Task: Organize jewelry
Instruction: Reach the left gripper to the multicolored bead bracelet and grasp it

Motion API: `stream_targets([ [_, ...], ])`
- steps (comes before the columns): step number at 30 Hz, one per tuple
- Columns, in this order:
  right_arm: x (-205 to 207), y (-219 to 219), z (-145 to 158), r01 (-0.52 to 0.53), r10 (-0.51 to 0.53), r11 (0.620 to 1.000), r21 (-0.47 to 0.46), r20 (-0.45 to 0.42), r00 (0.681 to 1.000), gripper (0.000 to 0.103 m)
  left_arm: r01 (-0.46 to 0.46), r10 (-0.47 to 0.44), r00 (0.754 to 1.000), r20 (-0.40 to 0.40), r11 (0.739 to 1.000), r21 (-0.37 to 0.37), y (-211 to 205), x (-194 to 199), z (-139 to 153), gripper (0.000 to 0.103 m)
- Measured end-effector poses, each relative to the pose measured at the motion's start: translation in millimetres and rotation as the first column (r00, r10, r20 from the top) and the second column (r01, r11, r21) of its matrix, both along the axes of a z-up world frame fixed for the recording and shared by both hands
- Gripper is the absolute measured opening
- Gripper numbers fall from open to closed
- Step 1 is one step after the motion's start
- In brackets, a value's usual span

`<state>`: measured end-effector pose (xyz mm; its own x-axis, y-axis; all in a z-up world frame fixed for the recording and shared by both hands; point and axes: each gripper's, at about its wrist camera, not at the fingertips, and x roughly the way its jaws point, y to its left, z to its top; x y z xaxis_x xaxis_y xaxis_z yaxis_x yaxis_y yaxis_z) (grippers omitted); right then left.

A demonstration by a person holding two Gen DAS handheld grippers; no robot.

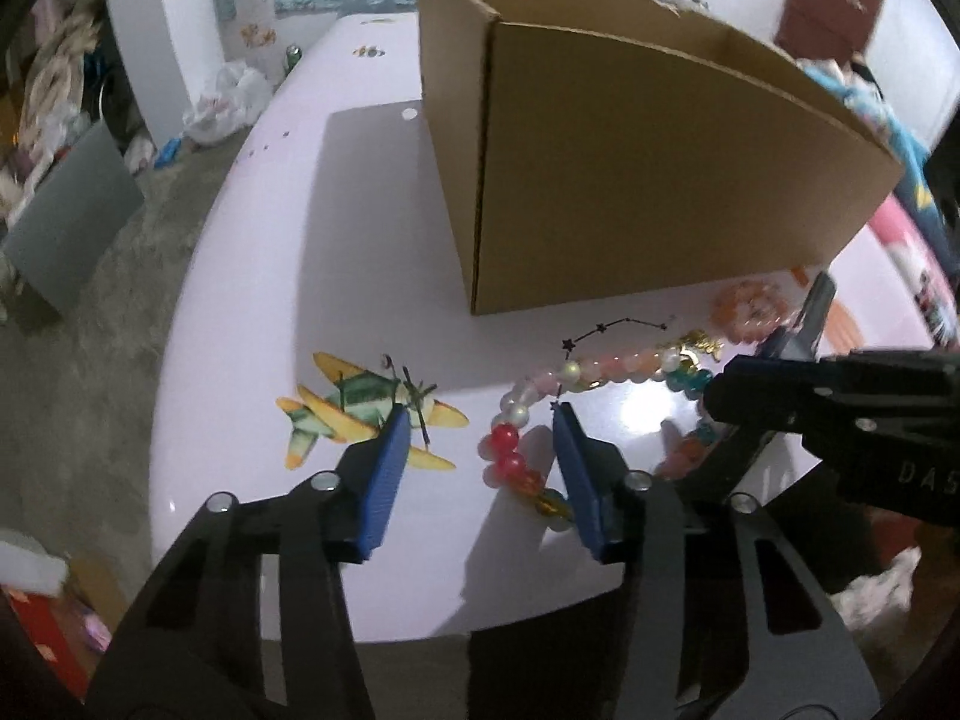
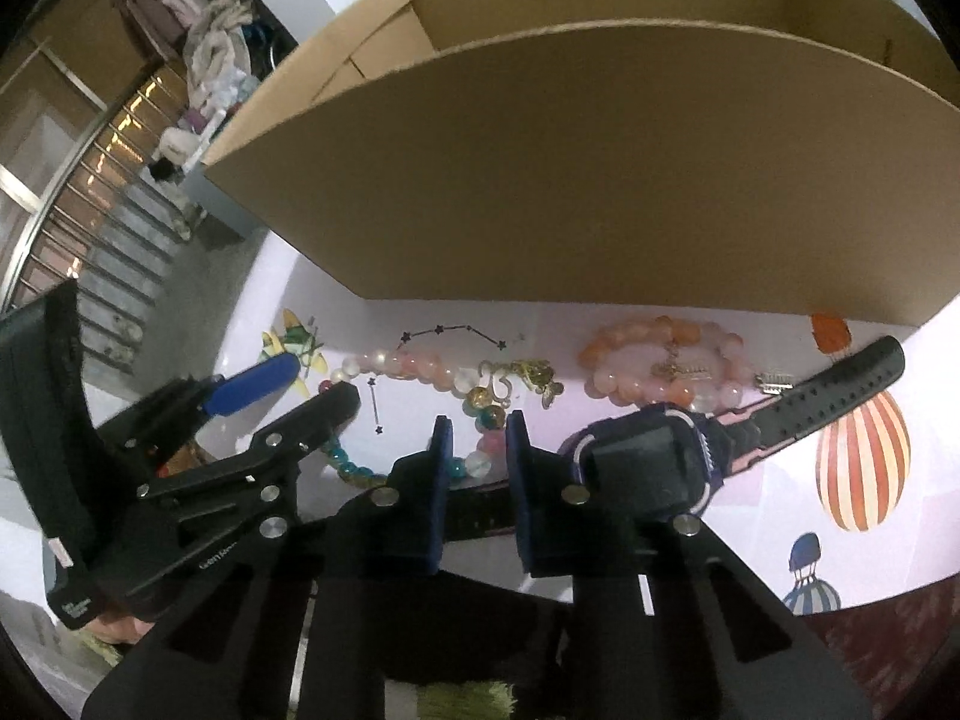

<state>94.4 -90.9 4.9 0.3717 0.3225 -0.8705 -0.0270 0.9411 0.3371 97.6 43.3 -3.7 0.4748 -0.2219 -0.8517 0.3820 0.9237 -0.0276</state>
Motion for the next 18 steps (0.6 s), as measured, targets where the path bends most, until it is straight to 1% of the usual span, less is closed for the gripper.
stream_targets([
  [2,2.3,-0.2,-1.5,-0.008,0.007,1.0,-0.009,-0.014,1.0,0.015,0.023,-0.023,1.0,0.02,0.999,0.038,-3.7,-0.1,-0.3,0.038],
  [4,5.1,1.7,-3.0,-0.015,0.014,1.0,-0.018,-0.022,1.0,0.014,0.041,-0.042,0.999,0.028,0.998,0.046,-5.0,0.3,0.1,0.032],
  [6,8.9,6.0,-5.2,-0.024,0.023,0.999,-0.024,-0.028,0.999,0.013,0.048,-0.05,0.998,0.031,0.998,0.045,-3.9,1.3,0.4,0.021],
  [7,10.1,8.7,-5.6,-0.026,0.025,0.999,-0.026,-0.029,0.999,0.012,0.052,-0.053,0.998,0.032,0.998,0.044,-3.1,1.4,0.4,0.019],
  [9,15.2,13.9,-6.5,-0.036,0.035,0.999,-0.025,-0.033,0.999,0.011,0.055,-0.057,0.998,0.033,0.997,0.048,0.7,3.0,1.0,0.01],
  [14,20.4,23.7,-4.6,-0.065,0.064,0.998,-0.019,-0.036,0.997,0.011,0.039,-0.039,0.999,0.019,0.999,0.012,15.9,7.0,1.0,0.01],
  [18,25.1,28.6,-7.3,-0.079,0.078,0.997,-0.008,-0.05,0.996,0.011,0.036,-0.036,0.999,0.016,0.999,0.005,19.9,7.8,0.7,0.01],
])
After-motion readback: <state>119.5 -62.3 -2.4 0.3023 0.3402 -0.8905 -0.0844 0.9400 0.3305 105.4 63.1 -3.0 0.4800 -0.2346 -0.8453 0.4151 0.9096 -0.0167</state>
